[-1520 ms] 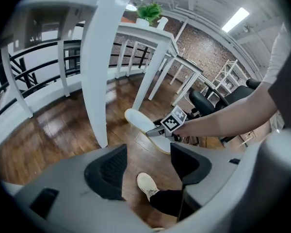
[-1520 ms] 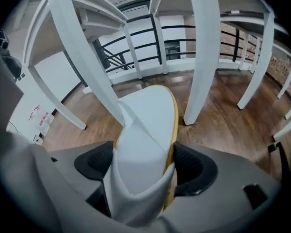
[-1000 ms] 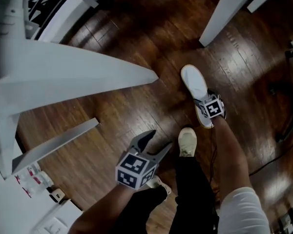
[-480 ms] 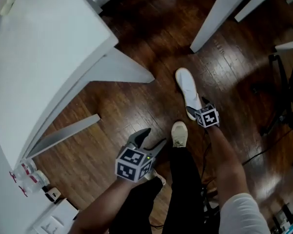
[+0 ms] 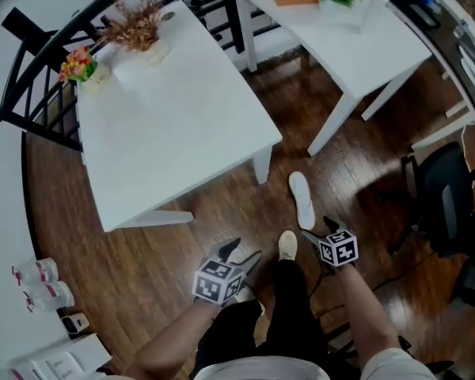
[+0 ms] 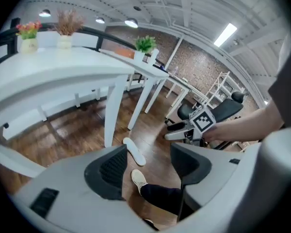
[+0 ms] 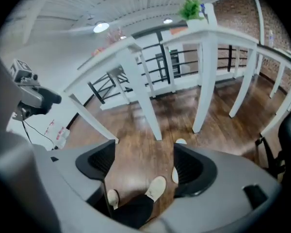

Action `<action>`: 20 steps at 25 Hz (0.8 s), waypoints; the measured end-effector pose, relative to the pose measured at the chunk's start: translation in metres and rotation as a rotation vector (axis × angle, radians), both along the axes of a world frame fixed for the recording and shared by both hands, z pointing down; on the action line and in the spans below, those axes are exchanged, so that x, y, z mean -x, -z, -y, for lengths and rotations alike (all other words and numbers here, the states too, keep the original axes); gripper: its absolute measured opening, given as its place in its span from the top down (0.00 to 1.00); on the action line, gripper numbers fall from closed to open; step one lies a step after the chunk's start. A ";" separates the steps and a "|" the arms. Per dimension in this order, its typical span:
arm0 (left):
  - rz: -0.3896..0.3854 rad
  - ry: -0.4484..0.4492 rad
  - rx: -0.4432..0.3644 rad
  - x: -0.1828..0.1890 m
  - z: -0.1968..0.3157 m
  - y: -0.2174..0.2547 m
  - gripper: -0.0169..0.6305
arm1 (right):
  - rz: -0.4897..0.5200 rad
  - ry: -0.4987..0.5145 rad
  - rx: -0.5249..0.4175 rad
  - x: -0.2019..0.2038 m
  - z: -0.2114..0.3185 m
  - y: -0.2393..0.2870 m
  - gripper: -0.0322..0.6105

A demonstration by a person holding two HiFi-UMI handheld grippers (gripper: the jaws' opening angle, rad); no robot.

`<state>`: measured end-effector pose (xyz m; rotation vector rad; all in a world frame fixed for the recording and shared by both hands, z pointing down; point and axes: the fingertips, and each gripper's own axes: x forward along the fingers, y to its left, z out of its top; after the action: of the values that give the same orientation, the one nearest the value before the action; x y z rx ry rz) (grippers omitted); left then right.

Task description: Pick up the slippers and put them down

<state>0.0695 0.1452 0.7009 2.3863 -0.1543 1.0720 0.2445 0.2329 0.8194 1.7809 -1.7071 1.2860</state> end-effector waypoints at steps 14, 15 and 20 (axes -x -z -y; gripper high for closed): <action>-0.162 0.301 -0.176 0.230 0.010 0.221 0.53 | -0.228 0.106 -0.245 0.152 -0.009 0.356 0.28; -0.169 0.314 -0.179 0.241 0.008 0.228 0.53 | -0.221 0.105 -0.248 0.163 -0.011 0.363 0.28; -0.176 0.339 -0.217 0.274 0.002 0.258 0.53 | -0.248 0.137 -0.230 0.195 -0.019 0.389 0.28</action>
<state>-0.2047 0.1436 0.4429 2.5103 -0.6151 0.7145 0.0492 0.2522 0.4299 1.8215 -1.8541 0.8026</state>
